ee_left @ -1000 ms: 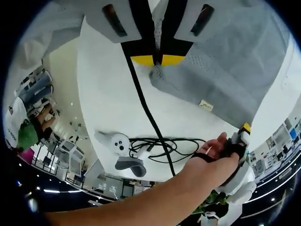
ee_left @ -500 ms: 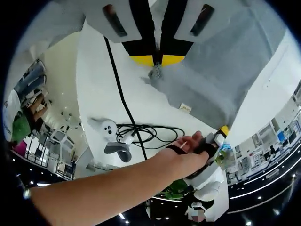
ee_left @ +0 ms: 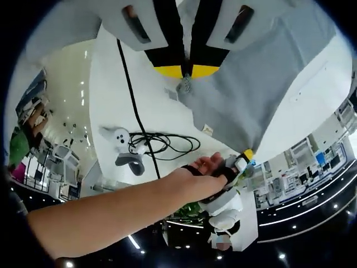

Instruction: Fold the towel on the table until its edges align and the towel forms a compact rectangular stack.

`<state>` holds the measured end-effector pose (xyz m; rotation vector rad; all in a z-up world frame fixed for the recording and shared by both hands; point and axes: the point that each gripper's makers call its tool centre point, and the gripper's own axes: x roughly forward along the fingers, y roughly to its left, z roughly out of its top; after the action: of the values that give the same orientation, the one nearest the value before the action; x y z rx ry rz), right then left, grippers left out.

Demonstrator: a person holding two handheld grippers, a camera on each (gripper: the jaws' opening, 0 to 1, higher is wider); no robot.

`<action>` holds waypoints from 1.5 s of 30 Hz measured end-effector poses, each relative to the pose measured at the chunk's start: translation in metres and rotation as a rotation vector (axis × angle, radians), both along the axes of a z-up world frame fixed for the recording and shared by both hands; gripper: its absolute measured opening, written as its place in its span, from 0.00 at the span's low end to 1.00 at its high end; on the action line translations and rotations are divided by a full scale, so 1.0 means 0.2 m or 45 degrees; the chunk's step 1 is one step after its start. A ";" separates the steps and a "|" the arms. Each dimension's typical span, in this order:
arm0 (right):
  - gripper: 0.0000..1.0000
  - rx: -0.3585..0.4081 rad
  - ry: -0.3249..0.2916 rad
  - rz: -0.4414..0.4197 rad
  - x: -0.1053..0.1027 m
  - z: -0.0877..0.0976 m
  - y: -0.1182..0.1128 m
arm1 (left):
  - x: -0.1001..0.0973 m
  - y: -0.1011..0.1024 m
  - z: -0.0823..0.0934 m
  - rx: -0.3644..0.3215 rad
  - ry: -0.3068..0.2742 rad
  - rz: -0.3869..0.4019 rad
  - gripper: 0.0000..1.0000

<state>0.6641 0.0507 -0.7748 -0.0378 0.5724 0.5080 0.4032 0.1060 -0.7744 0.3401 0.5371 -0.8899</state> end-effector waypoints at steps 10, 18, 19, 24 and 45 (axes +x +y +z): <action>0.01 -0.049 0.003 -0.033 0.01 0.14 0.14 | 0.02 0.16 0.19 -0.097 -0.082 0.004 0.02; 0.01 -0.026 0.029 -0.104 -0.02 0.27 0.27 | -0.01 0.38 0.30 -0.171 -0.111 0.016 0.02; 0.01 -0.022 0.030 -0.110 -0.03 0.28 0.29 | -0.01 0.42 0.31 -0.176 -0.115 0.014 0.02; 0.01 0.024 0.032 -0.140 -0.08 0.39 0.45 | -0.04 0.53 0.36 -0.218 -0.133 0.015 0.02; 0.01 -0.020 -0.003 -0.108 -0.08 0.62 0.98 | -0.10 1.02 0.52 -0.416 -0.198 0.125 0.02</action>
<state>0.6482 0.2469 -0.6513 -0.0288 0.5732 0.4207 0.3824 0.3109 -0.6702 0.0835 0.2562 -0.8324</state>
